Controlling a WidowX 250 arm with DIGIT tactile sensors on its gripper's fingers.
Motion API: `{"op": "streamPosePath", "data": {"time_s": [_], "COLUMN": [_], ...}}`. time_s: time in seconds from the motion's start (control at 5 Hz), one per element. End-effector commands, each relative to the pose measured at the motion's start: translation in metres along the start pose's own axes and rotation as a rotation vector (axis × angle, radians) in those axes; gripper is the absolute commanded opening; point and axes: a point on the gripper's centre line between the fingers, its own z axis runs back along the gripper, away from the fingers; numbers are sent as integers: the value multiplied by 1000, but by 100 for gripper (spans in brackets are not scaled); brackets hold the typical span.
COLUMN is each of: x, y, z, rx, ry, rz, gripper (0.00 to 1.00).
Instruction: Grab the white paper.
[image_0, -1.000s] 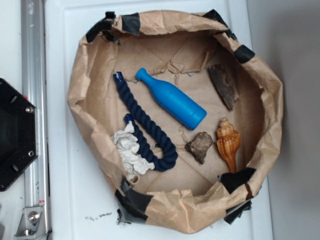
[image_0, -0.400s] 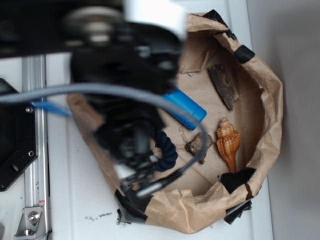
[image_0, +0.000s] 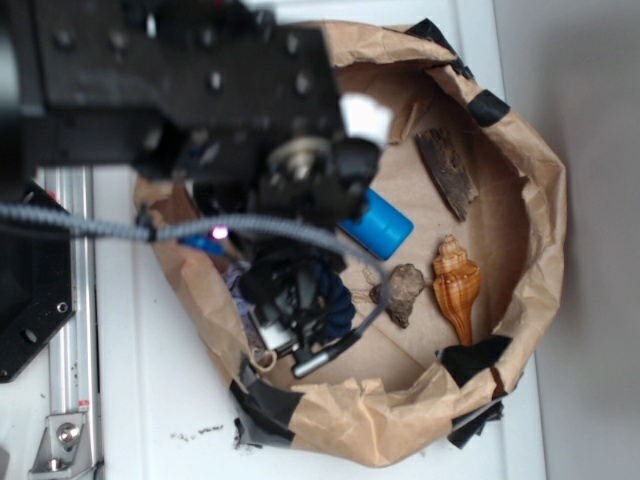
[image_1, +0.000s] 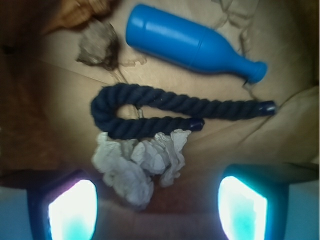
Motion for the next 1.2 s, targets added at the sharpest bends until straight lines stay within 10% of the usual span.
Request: {"op": "streamPosePath", "data": {"time_s": [0.0, 0.2, 0.4, 1.0], "x": [0, -17, -28, 23], "y": [-12, -29, -36, -17], "z": [-45, -61, -82, -35], "rx": [-122, -146, -15, 29], "ry": [77, 101, 36, -123], "rz": [-22, -100, -142, -149], "gripper": [100, 100, 0, 0]}}
